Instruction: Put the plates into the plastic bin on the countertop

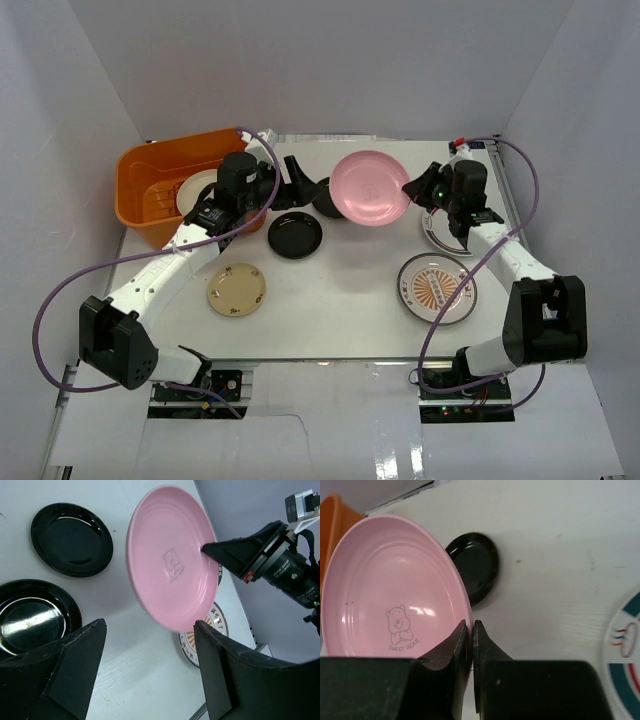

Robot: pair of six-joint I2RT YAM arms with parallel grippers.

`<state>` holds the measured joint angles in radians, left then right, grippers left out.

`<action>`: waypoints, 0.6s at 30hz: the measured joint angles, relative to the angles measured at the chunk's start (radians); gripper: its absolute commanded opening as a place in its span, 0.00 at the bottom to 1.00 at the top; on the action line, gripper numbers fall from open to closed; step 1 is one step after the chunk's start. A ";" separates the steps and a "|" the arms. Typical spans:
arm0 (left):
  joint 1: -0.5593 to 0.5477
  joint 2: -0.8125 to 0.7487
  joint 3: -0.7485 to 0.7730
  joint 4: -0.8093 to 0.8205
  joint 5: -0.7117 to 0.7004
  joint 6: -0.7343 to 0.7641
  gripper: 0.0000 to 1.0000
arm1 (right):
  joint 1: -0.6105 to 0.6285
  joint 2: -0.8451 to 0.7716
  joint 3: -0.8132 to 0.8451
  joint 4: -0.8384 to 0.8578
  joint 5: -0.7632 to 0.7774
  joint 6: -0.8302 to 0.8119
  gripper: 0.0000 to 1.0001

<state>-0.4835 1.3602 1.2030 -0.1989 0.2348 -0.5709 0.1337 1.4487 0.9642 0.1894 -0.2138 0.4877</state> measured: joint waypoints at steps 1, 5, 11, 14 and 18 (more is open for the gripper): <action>-0.011 0.001 -0.007 0.000 -0.006 -0.006 0.79 | 0.022 -0.024 -0.026 -0.003 -0.019 0.006 0.08; -0.036 0.001 -0.044 0.005 -0.047 -0.010 0.72 | 0.121 -0.135 -0.125 0.001 -0.082 0.035 0.08; -0.038 -0.013 -0.153 -0.002 -0.106 -0.024 0.17 | 0.196 -0.274 -0.215 0.024 -0.113 0.060 0.08; -0.056 -0.032 -0.181 -0.007 -0.098 -0.017 0.00 | 0.208 -0.285 -0.247 0.021 -0.111 0.059 0.29; -0.052 -0.043 -0.167 -0.060 -0.171 0.008 0.00 | 0.211 -0.303 -0.256 0.023 -0.129 0.074 0.72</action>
<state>-0.5358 1.3167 1.0359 -0.2588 0.0635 -0.5625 0.3443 1.1458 0.7078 0.2119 -0.3428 0.5613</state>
